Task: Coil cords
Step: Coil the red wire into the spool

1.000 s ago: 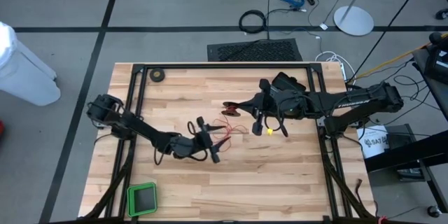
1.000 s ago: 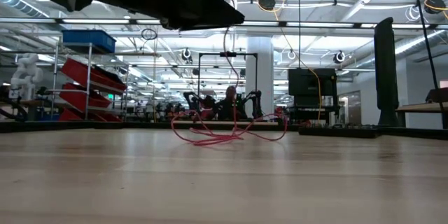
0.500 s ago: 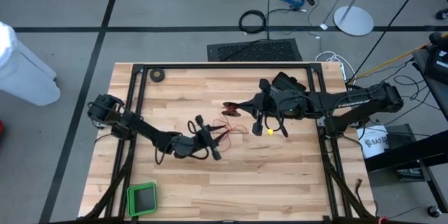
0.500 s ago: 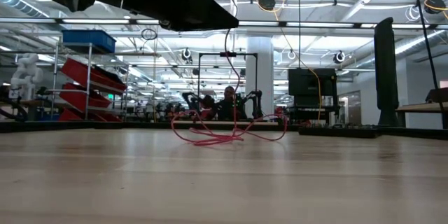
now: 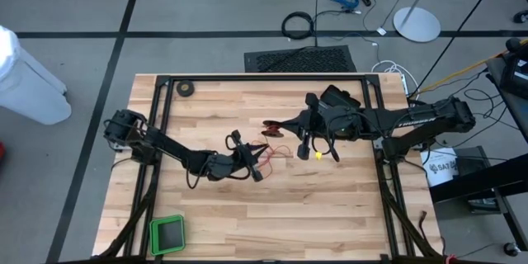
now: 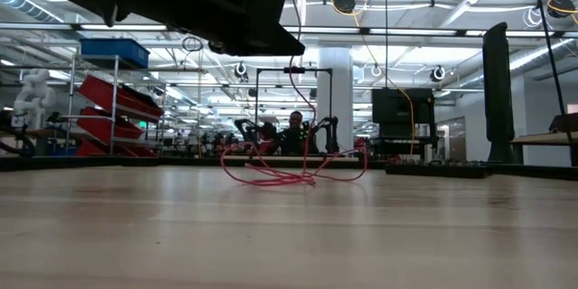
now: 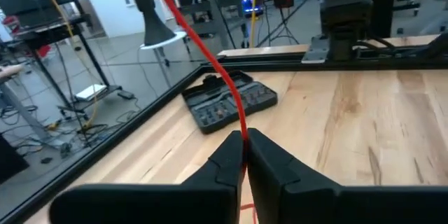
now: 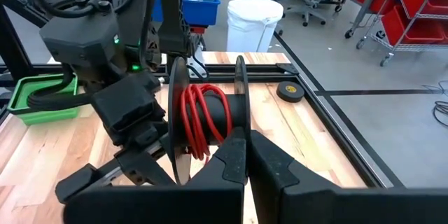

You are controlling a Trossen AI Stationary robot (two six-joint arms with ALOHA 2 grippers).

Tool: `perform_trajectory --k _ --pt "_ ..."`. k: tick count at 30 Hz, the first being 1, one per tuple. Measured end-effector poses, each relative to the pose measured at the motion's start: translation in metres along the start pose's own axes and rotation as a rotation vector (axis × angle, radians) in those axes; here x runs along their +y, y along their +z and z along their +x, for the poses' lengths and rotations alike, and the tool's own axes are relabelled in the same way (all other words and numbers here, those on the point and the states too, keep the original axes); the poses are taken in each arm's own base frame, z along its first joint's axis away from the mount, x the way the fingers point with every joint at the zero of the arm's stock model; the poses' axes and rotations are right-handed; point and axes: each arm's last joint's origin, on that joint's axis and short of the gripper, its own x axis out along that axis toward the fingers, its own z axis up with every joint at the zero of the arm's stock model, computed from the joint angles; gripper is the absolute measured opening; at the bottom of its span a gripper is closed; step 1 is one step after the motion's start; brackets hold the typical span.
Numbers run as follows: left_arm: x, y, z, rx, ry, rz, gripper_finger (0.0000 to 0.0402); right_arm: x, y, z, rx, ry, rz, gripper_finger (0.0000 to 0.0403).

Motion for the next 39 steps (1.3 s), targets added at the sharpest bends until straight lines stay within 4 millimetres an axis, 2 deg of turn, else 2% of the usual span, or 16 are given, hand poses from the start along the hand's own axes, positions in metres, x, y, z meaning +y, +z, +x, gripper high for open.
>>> perform_trajectory --k 6,11,18,26,32,39 --pt "-0.002 0.0 -0.002 0.0 0.012 -0.016 0.0006 0.0 0.0 0.0 -0.004 0.0 0.001 0.0" --pt "0.009 0.001 0.007 -0.011 0.036 -0.075 0.0003 0.0 0.003 0.0 -0.027 -0.005 0.041 0.0" --pt "0.025 0.003 0.023 -0.048 -0.001 -0.192 0.0001 0.002 -0.001 0.01 -0.024 -0.065 0.1 0.0" --pt "0.027 0.029 0.034 -0.137 -0.058 -0.253 0.0001 0.005 -0.009 0.033 -0.032 -0.213 0.098 0.0" --pt "0.024 0.048 0.039 -0.188 -0.084 -0.224 0.0 0.007 -0.019 0.045 0.012 -0.286 0.061 0.0" --pt "0.02 0.05 0.036 -0.171 -0.151 -0.196 0.0 0.005 -0.027 0.044 0.093 -0.347 -0.004 0.0"
